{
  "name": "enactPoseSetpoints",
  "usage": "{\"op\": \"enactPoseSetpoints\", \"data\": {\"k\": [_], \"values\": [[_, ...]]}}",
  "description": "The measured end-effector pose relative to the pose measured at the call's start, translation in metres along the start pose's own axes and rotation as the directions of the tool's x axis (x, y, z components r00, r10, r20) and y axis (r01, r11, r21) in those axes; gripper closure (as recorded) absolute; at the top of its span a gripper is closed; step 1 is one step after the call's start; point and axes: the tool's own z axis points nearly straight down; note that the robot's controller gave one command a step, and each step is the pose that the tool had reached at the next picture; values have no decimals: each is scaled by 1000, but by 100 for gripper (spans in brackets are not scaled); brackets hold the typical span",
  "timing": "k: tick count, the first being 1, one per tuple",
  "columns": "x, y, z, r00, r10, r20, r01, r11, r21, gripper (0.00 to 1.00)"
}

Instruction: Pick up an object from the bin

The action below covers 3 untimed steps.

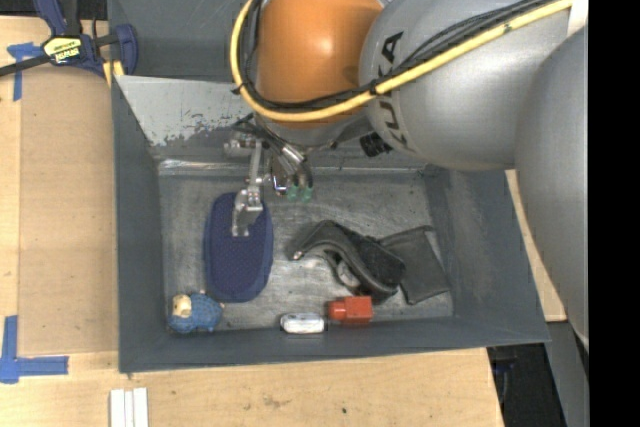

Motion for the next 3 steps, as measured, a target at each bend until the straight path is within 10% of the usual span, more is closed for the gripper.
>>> {"op": "enactPoseSetpoints", "data": {"k": [1, 2, 3], "values": [[-11, -53, 133, 967, -254, 9, 254, 967, -9, 0], [-12, -52, 131, 967, -256, 11, 256, 967, -8, 100], [-28, -104, -14, 907, -422, 10, 422, 907, 4, 100]]}}
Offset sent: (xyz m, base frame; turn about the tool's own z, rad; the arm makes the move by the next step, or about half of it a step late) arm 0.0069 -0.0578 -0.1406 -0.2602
